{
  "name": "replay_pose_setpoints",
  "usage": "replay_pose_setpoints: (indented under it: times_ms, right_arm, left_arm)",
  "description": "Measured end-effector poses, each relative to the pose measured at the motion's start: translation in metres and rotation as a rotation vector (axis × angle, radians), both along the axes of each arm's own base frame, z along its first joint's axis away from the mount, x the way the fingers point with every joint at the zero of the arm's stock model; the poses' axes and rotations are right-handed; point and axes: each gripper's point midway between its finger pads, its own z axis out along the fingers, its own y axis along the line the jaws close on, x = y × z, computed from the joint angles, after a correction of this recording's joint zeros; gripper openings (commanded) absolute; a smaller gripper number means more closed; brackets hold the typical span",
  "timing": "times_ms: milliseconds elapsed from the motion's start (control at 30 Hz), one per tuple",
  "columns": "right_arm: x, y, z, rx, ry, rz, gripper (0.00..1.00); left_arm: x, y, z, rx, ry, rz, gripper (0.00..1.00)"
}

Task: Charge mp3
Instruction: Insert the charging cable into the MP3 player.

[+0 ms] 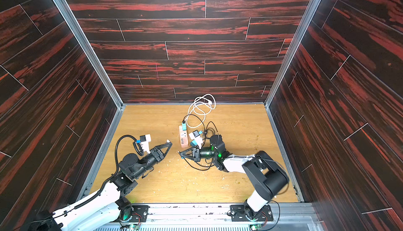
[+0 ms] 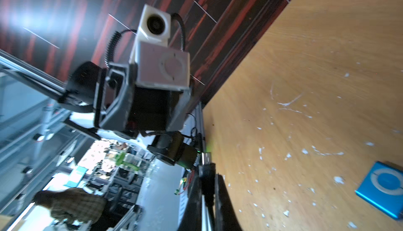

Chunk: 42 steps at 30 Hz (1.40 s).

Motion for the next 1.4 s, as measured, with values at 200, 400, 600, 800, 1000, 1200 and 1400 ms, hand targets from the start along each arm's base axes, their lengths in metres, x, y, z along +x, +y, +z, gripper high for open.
replay_pose_setpoints:
  times_ms: [200, 400, 600, 800, 1000, 1200, 1400]
  right_arm:
    - [-0.007, -0.002, 0.022, 0.079, -0.033, 0.043, 0.0]
    - [-0.011, -0.003, 0.033, 0.113, -0.043, 0.068, 0.0]
    - [-0.008, 0.001, 0.034, 0.148, -0.021, 0.09, 0.0]
    - [-0.006, 0.003, 0.028, 0.162, 0.02, 0.104, 0.0]
    - [-0.005, 0.004, 0.037, 0.194, 0.008, 0.116, 0.0]
    - [-0.001, 0.007, 0.04, 0.208, 0.005, 0.123, 0.0]
    - [0.002, 0.009, 0.039, 0.204, 0.02, 0.129, 0.0]
  left_arm:
    - [0.0, -0.001, -0.001, -0.013, -0.002, 0.003, 0.0]
    - [0.0, -0.004, -0.012, -0.035, 0.027, -0.002, 0.0]
    - [0.0, -0.008, -0.011, -0.058, 0.028, -0.005, 0.0]
    - [0.0, -0.007, -0.004, -0.102, 0.018, 0.004, 0.0]
    - [-0.001, -0.006, -0.005, -0.12, 0.023, 0.006, 0.0]
    - [-0.002, -0.005, -0.01, -0.132, 0.032, 0.008, 0.0]
    - [-0.001, -0.006, -0.011, -0.143, 0.041, 0.008, 0.0]
